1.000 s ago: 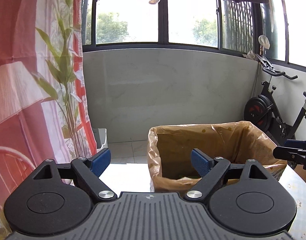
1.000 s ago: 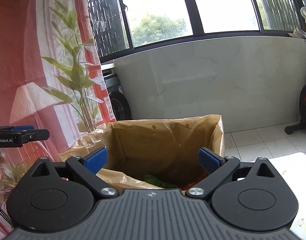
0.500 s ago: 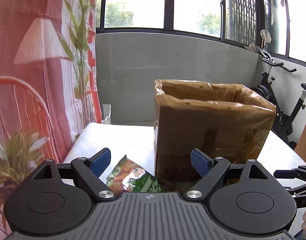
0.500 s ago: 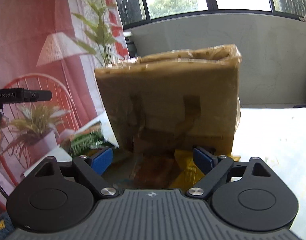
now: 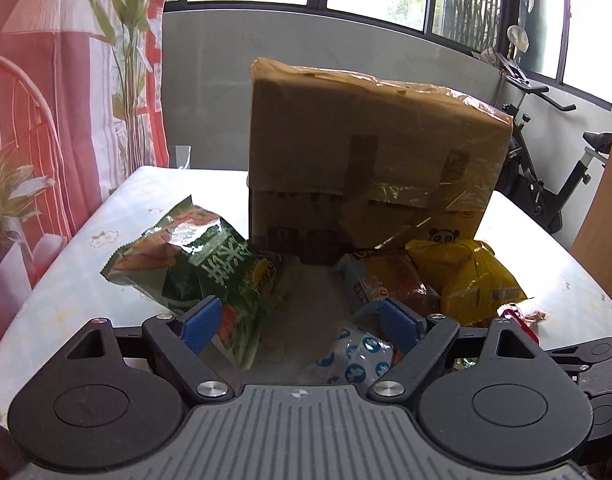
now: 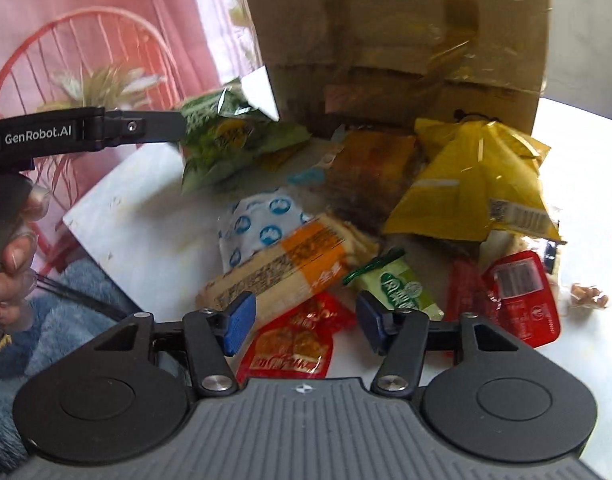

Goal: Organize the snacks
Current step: 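Move both tools back to the snack pile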

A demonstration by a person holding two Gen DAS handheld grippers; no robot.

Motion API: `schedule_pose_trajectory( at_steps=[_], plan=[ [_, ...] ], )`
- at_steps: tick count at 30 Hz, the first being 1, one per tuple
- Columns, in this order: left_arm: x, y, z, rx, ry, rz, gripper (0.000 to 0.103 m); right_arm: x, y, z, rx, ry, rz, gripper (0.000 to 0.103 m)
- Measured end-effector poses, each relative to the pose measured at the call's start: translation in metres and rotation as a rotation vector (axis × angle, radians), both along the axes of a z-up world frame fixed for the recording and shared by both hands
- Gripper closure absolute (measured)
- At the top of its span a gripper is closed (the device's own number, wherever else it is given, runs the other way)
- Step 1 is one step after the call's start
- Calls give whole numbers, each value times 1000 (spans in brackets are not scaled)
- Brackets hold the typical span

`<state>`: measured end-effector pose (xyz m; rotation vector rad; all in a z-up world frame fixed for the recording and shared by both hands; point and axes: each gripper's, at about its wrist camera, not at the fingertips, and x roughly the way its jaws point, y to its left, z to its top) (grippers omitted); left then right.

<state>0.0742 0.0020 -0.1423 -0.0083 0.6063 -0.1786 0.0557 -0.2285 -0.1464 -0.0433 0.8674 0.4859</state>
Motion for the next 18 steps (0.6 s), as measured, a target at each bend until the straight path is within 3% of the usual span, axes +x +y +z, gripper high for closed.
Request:
schedule_pose_trajectory(
  at_steps=[8,11,13,18],
  plan=[
    [-5,-2,-15,-29,33,12,16,9,3,-16,-29,81,-21,49],
    [-5,-6,-19,-21,45,10,17,10,4,-17,-42,57,-11,49],
    [-5,-7,-20,-18,49,8,17,9,5,-18,-61,33,-15,64],
    [-5,-8,-23,-25,59,2,20,9,-3,-15,-20,22,-25,71]
  ],
)
